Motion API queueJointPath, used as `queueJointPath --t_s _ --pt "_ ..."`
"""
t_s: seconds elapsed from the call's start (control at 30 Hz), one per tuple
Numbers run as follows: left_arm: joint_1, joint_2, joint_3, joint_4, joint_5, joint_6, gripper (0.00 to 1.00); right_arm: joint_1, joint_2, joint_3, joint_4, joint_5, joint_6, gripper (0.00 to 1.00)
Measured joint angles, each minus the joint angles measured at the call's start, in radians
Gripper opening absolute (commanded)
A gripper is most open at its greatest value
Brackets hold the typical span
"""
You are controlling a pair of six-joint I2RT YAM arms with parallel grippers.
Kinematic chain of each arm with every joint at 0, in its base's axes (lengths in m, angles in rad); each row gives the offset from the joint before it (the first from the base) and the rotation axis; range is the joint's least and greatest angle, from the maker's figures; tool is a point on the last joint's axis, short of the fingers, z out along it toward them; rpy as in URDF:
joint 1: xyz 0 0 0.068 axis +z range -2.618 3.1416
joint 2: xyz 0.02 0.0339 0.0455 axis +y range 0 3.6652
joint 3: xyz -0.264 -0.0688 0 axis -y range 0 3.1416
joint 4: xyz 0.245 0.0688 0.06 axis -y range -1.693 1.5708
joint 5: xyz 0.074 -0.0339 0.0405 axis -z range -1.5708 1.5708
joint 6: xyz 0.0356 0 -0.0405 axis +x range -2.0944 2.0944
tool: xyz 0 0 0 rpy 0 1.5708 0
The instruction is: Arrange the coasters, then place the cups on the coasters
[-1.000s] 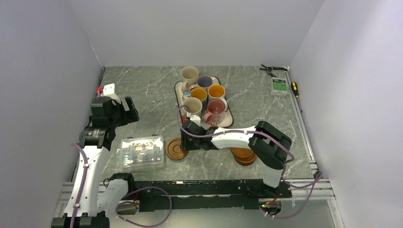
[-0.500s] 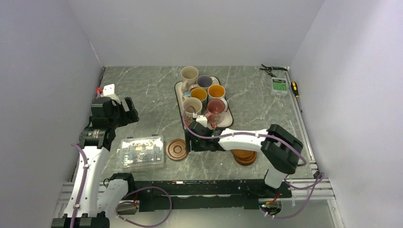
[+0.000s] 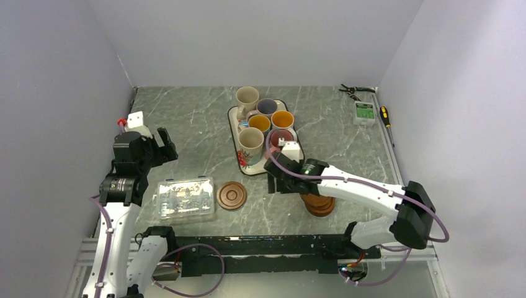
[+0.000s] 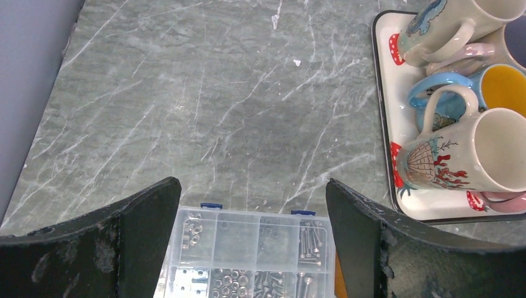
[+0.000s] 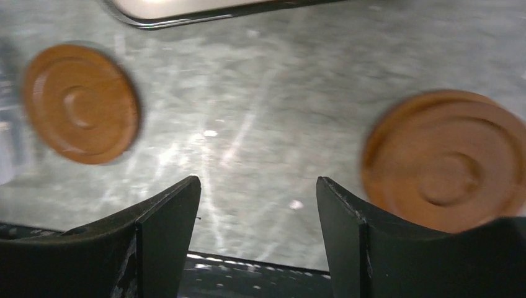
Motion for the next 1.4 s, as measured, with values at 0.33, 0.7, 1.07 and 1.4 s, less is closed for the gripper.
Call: queueJointPath --t_s 0.33,0.7,1.07,1.4 --pt "0.000 0.013 0.000 0.000 -0.003 0.000 0.94 -0.217 -0.112 -0.050 -0.304 0.082 0.046 0.74" --pt "0.000 0.017 0.000 0.000 -0.003 0.000 0.94 -0.220 -0.078 -0.080 -0.313 0.072 0.043 0.67" --pt "0.000 0.023 0.000 0.000 -0.003 0.000 0.94 -0.208 -0.021 -0.080 -0.254 0.032 0.014 0.68" --pt "0.000 0.023 0.000 0.000 -0.003 0.000 0.94 -0.195 0.051 -0.080 -0.230 0.032 0.007 0.63"
